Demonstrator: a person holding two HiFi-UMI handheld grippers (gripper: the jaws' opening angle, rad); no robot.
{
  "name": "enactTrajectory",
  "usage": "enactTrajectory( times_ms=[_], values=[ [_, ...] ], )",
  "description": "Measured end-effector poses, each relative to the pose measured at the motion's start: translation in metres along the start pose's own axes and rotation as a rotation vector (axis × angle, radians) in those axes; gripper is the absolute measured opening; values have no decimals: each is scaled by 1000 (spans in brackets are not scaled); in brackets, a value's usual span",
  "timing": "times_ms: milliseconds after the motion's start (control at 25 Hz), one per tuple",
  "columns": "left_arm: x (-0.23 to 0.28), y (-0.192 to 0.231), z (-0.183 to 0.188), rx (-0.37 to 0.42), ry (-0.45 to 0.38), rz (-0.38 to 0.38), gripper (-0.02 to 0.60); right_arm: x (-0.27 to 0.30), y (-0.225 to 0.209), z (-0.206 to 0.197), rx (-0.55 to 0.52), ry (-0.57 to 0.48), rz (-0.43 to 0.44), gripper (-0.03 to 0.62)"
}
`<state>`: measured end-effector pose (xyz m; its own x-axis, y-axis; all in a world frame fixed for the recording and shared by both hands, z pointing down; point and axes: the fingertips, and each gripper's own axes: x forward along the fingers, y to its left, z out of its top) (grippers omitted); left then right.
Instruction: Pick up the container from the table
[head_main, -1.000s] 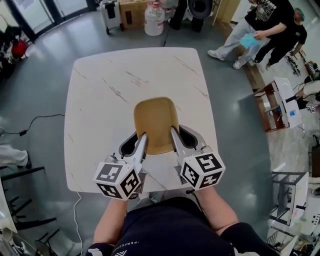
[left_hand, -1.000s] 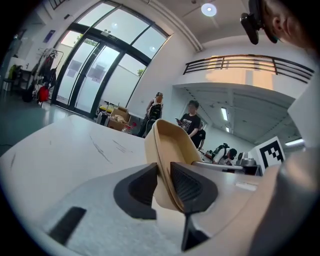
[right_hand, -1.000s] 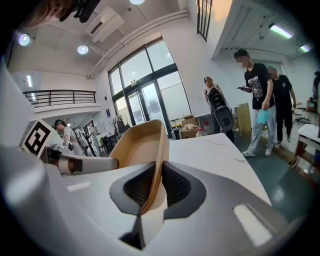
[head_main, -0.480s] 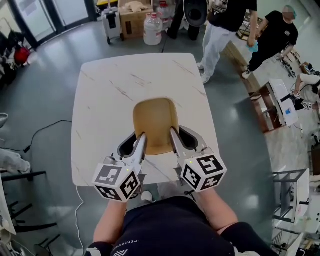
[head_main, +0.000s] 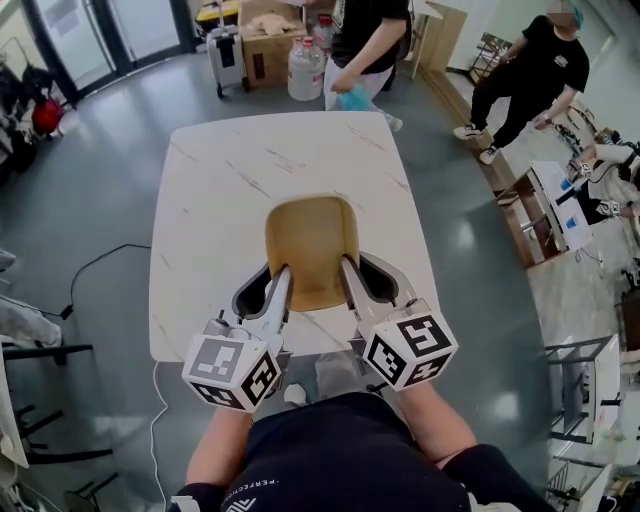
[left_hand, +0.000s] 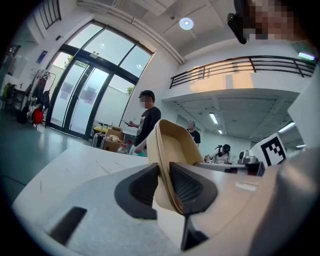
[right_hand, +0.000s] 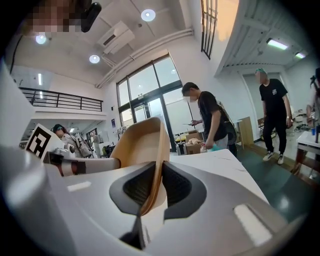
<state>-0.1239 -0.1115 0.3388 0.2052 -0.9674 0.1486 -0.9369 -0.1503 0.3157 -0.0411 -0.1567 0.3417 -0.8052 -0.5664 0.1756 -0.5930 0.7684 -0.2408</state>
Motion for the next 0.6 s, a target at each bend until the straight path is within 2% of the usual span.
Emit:
enactTrajectory(
  times_ms=[600],
  values=[
    [-43,-23,19,53,-101,-32,58,-35,35,17,-31,-70,21,31]
  ],
)
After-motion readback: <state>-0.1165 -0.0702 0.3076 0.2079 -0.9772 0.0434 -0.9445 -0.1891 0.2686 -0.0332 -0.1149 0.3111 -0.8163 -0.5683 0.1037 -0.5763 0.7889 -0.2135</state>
